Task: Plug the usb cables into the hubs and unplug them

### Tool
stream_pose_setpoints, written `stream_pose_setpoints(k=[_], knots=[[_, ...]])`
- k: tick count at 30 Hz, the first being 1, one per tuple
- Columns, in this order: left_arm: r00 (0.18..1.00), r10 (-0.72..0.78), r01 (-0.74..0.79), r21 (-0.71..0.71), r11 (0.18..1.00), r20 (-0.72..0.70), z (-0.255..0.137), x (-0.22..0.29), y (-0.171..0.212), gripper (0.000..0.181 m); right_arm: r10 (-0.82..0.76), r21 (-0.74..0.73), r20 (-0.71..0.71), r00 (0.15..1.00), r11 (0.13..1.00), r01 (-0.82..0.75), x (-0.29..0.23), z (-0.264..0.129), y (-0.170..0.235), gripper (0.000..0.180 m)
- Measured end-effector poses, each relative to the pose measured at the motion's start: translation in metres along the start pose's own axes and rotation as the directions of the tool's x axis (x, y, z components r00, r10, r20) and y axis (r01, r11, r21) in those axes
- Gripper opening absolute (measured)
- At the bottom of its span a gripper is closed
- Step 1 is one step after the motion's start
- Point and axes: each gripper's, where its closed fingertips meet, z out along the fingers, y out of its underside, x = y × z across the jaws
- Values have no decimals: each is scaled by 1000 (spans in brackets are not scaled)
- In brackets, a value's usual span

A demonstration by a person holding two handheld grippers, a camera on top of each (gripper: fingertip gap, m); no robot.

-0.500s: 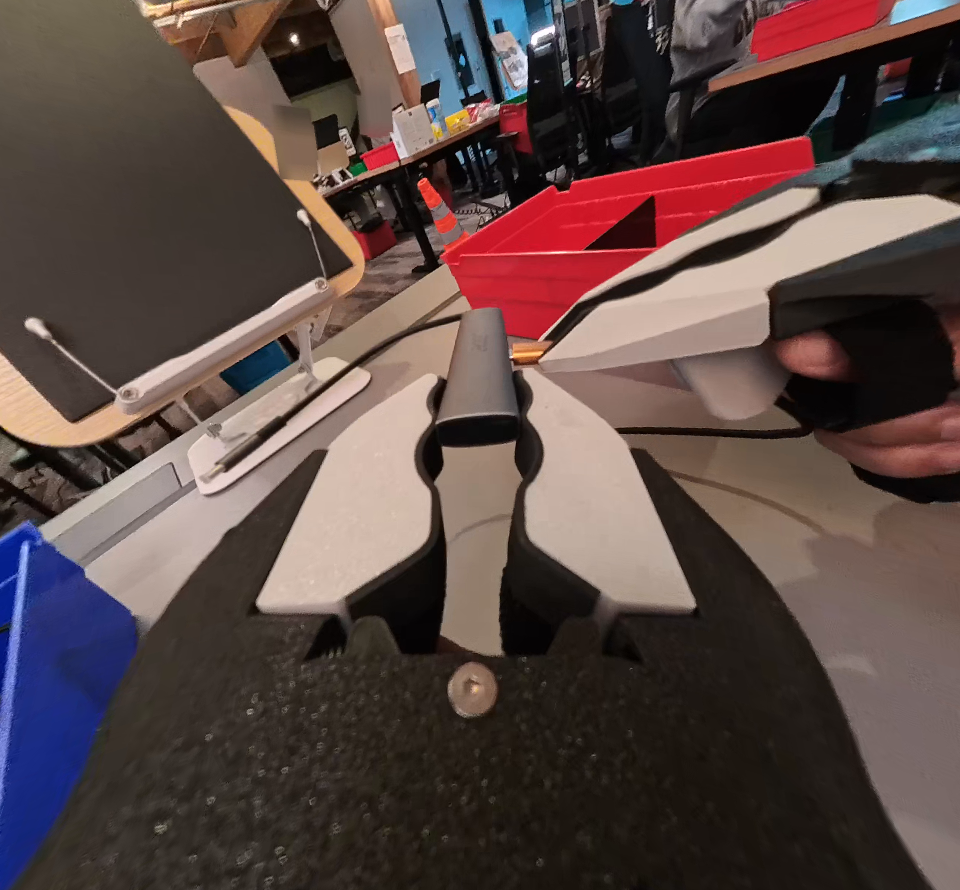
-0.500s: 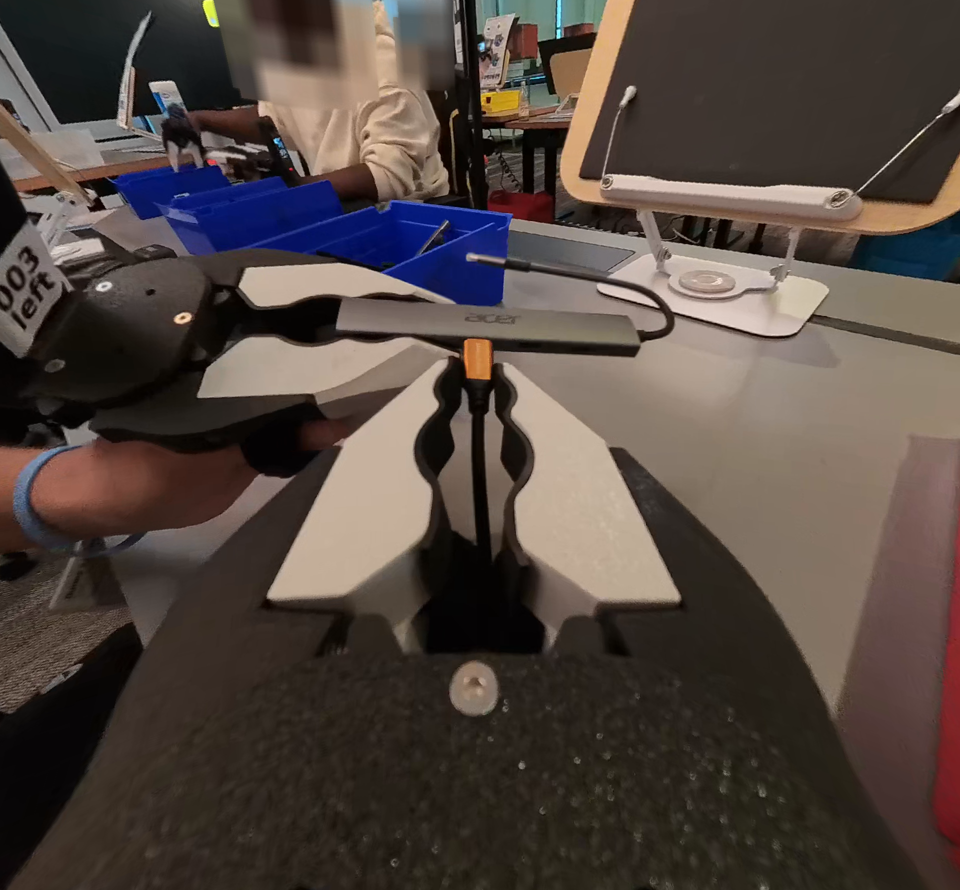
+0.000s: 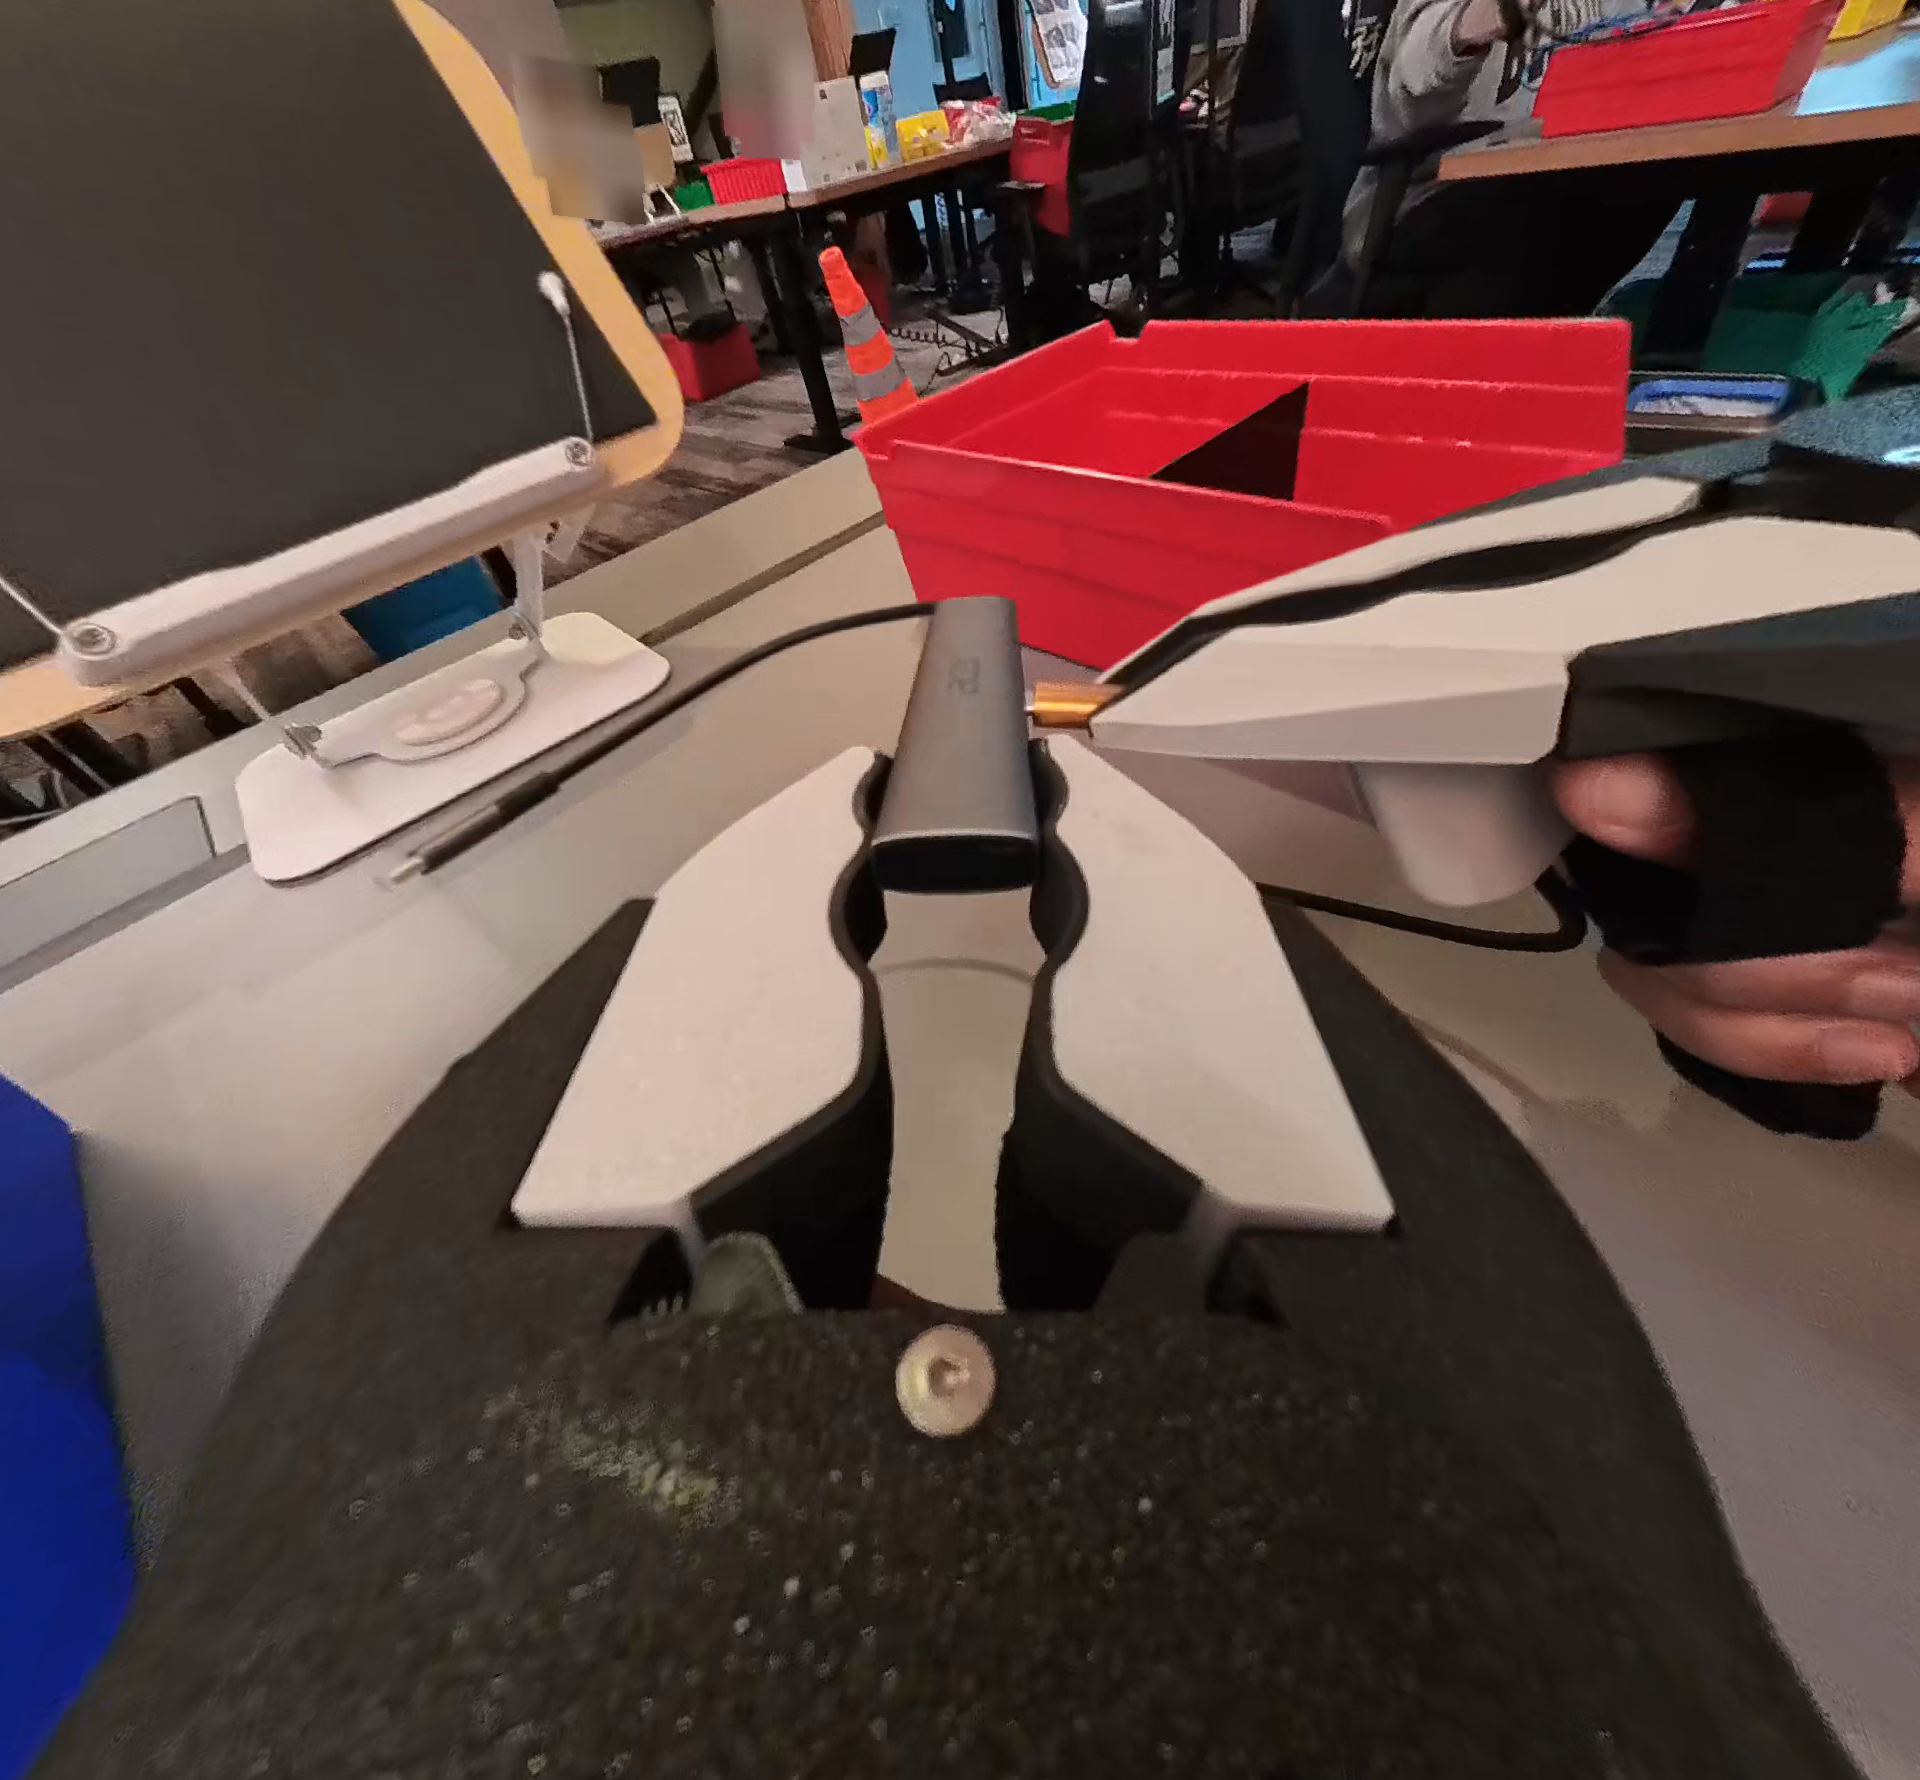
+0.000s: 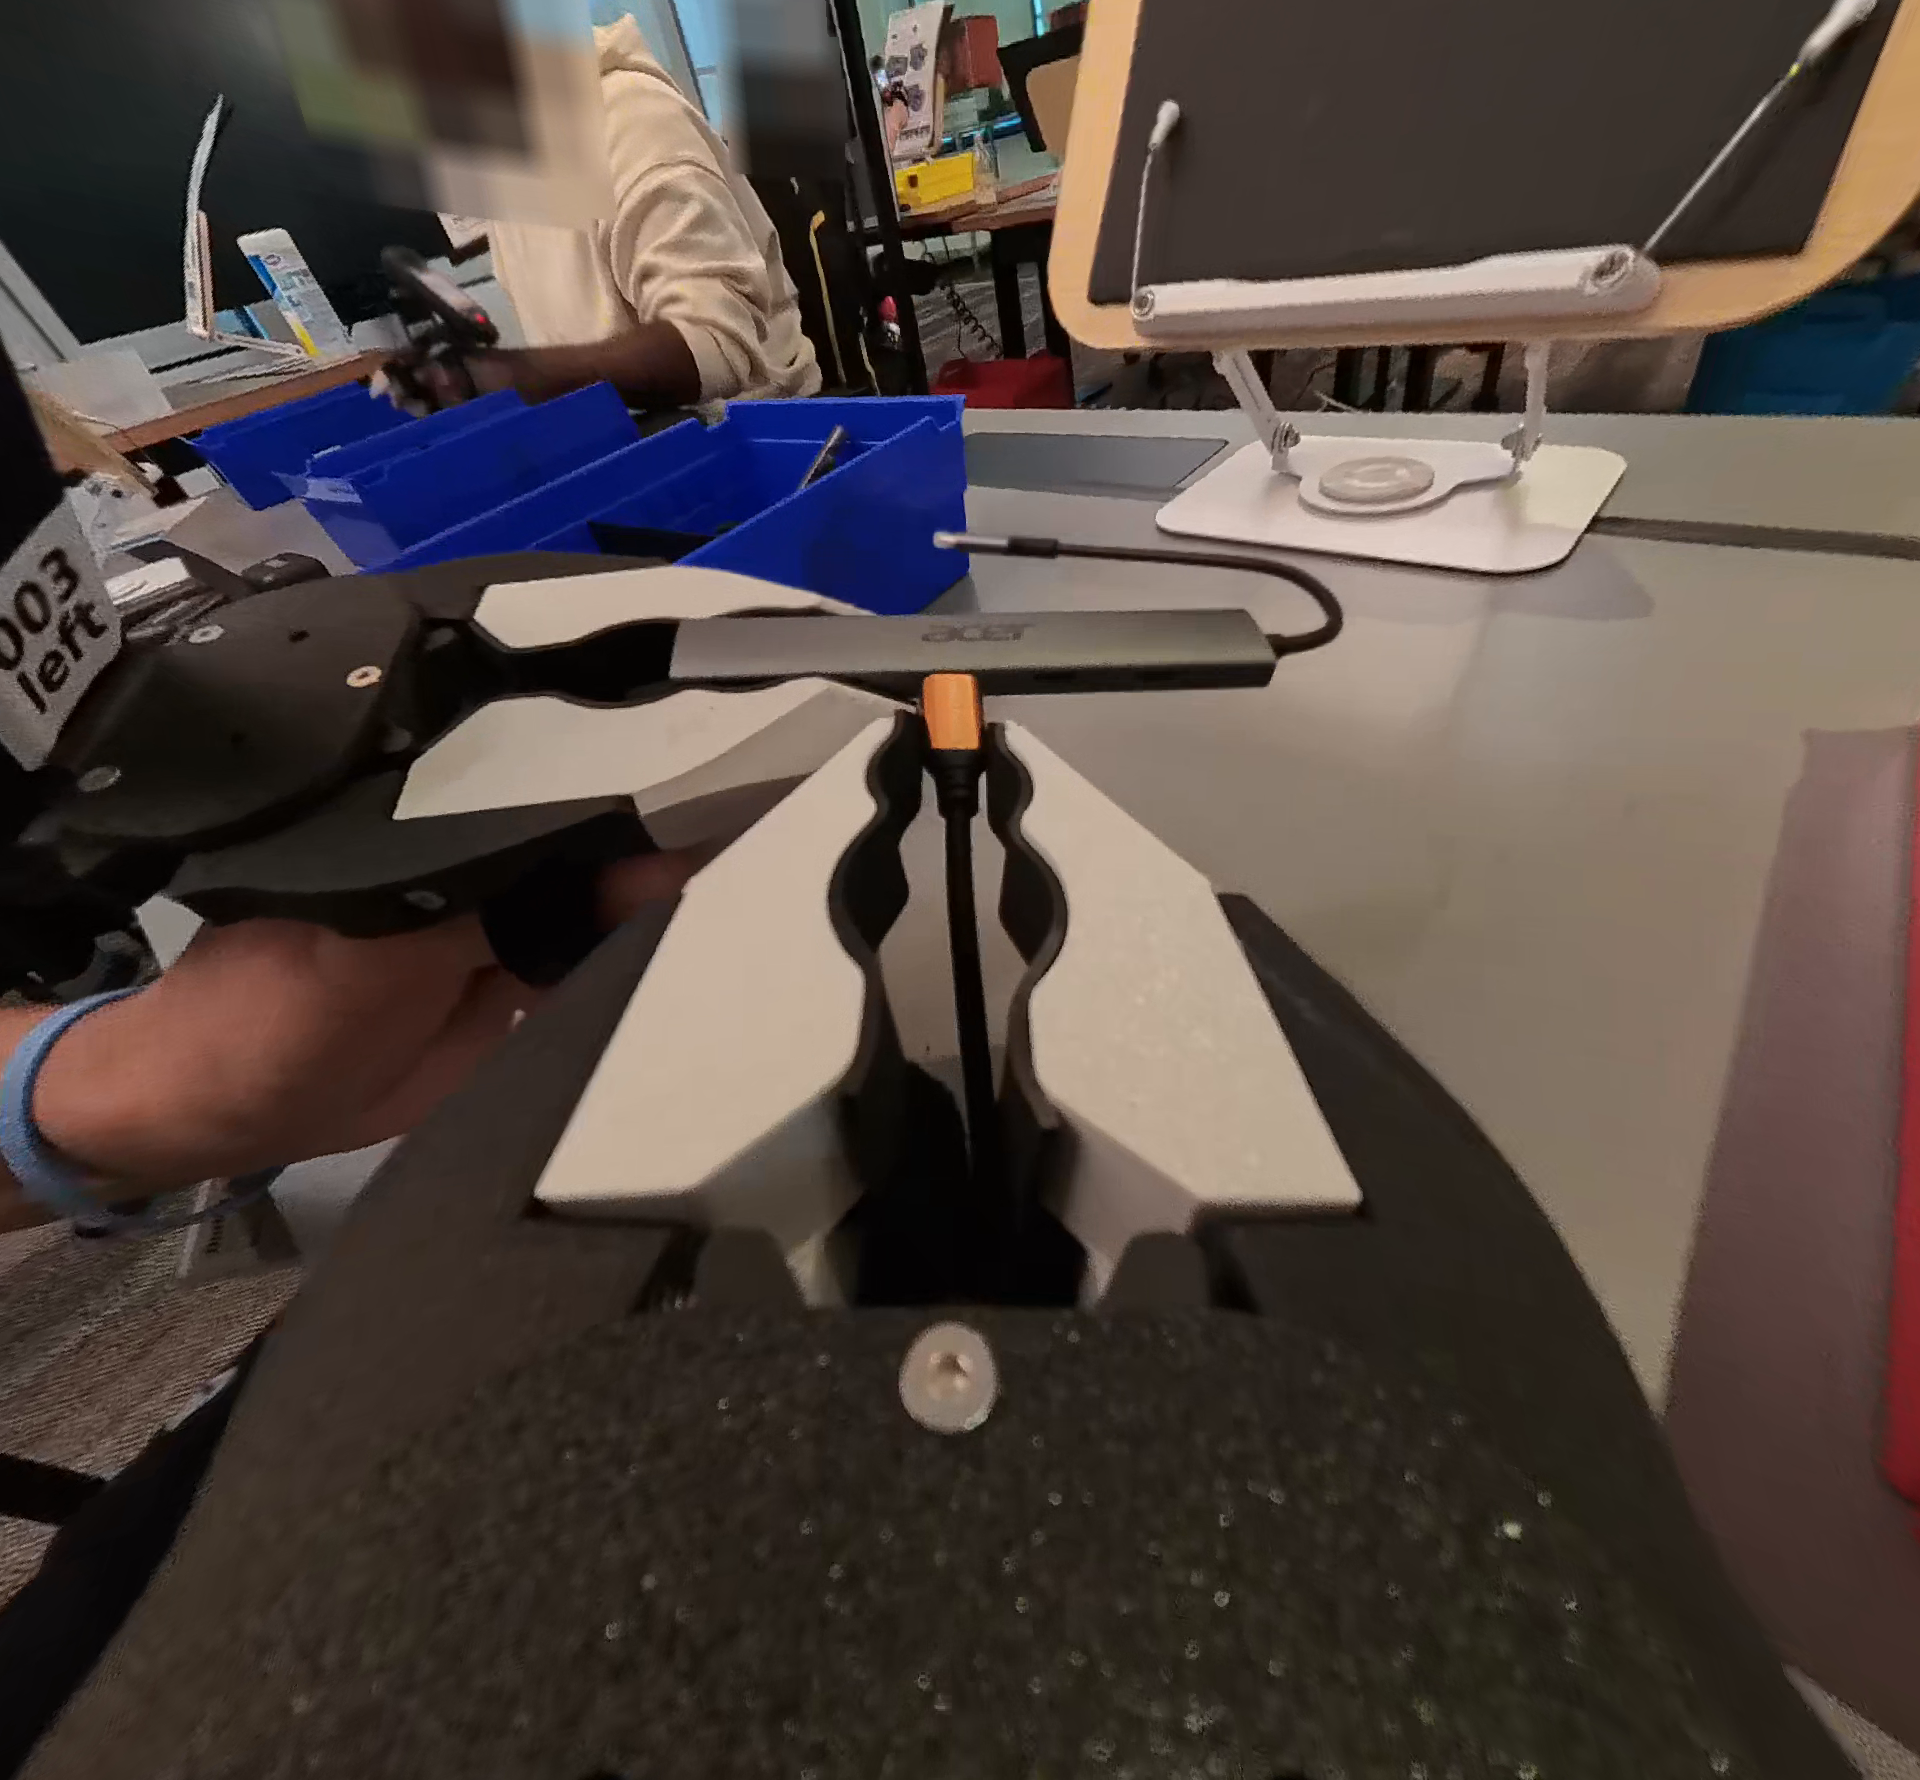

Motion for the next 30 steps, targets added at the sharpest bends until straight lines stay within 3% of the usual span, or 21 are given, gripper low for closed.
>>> stream_pose_setpoints(k=[4,6,7,10,11,15,19,23,26,30], knots=[[999,-48,48,-35,998,22,6,-6,9,25,21,-28,-9,1000,999,-21,7,-4,7,11],[971,-160,169,-37,985,179,-1,-64,19,24,-4,7,-57,998,1000,5,19,-19,0,10],[962,-196,206,-33,978,189,-5,-81,20,24,1,30,-55,998,1000,1,22,-24,-7,10],[990,126,-125,-10,992,66,-5,-15,-4,24,-36,34,-4,999,999,36,17,-19,-17,10],[987,155,-155,-2,988,52,-3,-8,-7,24,-14,34,44,999,999,13,12,-17,-24,11],[994,-99,102,-59,993,41,0,-48,18,24,26,92,281,959,994,-54,2,-41,-92,11],[998,-65,64,-127,990,-7,-5,-34,41,24,36,70,434,900,995,-74,12,-69,-164,11],[999,-10,5,-122,993,-47,-4,-16,35,24,-33,72,436,899,997,1,38,-83,-213,11],[997,22,-31,-129,991,-69,-6,-11,35,24,-82,31,469,879,997,76,49,-90,-222,11],[998,8,-18,-142,990,-68,-7,-14,40,24,-141,-95,423,895,976,199,95,-79,-194,11]])
